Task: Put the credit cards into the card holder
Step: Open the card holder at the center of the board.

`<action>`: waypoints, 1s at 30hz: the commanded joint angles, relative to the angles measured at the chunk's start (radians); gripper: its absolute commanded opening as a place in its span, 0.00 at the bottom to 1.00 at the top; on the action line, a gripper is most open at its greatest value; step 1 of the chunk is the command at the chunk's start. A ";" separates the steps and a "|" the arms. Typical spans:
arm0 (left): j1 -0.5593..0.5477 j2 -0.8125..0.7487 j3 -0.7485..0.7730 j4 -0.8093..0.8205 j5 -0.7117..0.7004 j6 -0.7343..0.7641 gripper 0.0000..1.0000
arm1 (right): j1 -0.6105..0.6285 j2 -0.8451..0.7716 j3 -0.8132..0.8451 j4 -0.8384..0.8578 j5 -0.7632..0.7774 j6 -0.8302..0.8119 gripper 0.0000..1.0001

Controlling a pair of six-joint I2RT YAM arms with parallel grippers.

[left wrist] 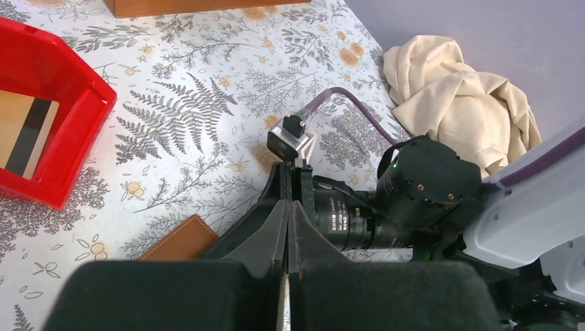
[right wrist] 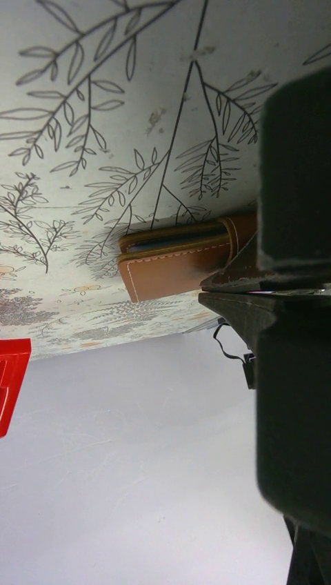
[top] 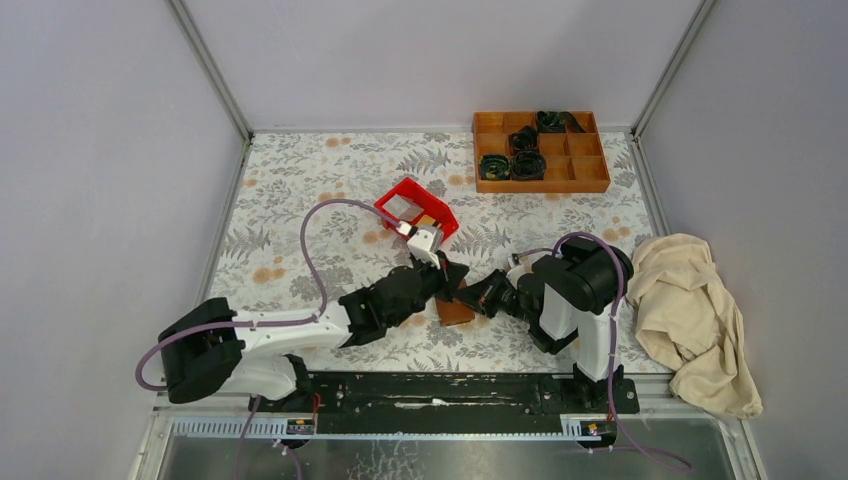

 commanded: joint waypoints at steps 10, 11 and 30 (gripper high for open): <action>0.095 0.409 0.202 -0.274 0.251 -0.040 0.00 | -0.014 0.037 0.010 0.082 -0.012 -0.019 0.00; 0.096 0.506 0.234 -0.286 0.288 -0.038 0.00 | -0.013 0.042 0.012 0.081 -0.014 -0.020 0.00; 0.078 0.145 0.068 -0.210 0.041 -0.118 0.09 | -0.015 -0.039 0.017 0.074 -0.052 -0.016 0.00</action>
